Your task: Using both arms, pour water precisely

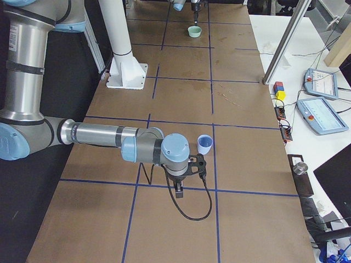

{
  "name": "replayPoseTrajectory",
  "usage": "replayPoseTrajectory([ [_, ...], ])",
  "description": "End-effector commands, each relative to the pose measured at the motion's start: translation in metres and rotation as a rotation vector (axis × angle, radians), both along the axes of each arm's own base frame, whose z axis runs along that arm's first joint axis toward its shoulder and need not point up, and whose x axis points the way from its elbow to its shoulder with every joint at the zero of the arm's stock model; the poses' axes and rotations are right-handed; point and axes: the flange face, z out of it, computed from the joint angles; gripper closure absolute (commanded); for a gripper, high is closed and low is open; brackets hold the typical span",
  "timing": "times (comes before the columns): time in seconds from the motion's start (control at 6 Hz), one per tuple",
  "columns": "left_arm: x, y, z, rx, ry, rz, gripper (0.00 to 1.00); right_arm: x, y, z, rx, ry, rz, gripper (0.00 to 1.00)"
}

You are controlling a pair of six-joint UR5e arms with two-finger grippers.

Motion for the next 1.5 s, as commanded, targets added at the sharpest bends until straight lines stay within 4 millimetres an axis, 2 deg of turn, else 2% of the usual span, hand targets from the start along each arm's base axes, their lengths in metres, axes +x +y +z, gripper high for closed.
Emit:
replayPoseTrajectory([
  [0.0,-0.057,-0.019,-0.026,0.064,-0.104,0.048,0.00,0.000,0.000,0.000,0.002,-0.001,0.001,0.00],
  [0.17,-0.095,-0.022,-0.046,0.086,-0.165,0.089,0.00,0.000,0.000,0.000,0.001,-0.002,0.002,0.00],
  [0.33,-0.134,-0.018,-0.047,0.077,-0.213,0.134,0.00,0.000,0.000,-0.001,0.001,-0.003,0.002,0.00],
  [0.5,-0.175,-0.009,-0.032,0.021,-0.232,0.144,0.00,0.000,0.000,-0.001,0.001,-0.003,0.002,0.00],
  [0.67,-0.200,-0.003,-0.022,-0.021,-0.233,0.125,0.00,0.000,0.000,-0.001,0.001,-0.005,0.001,0.00],
  [0.83,-0.217,0.013,0.001,-0.086,-0.227,0.098,0.00,0.000,0.000,-0.001,-0.001,-0.006,0.001,0.00],
  [1.0,-0.217,0.029,0.012,-0.108,-0.231,0.099,0.00,-0.001,0.000,0.000,-0.002,-0.005,0.000,0.00],
  [1.33,-0.217,0.040,0.021,-0.131,-0.237,0.097,0.00,-0.001,0.000,-0.001,0.002,-0.011,0.000,0.00],
])
